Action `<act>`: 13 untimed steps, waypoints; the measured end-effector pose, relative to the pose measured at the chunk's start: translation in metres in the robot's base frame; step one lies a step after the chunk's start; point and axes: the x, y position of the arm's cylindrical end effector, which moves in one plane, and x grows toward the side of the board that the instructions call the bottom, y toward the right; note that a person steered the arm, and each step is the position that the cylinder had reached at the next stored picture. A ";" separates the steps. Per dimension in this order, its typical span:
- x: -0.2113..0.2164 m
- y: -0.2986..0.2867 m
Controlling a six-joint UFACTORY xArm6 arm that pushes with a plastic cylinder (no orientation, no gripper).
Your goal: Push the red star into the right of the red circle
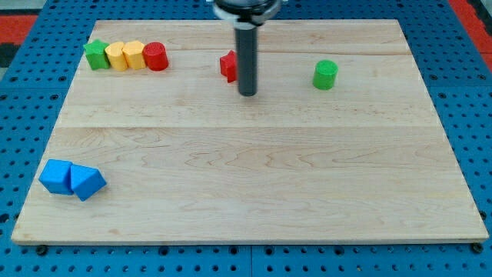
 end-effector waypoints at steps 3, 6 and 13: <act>-0.083 0.003; -0.044 -0.065; -0.068 -0.067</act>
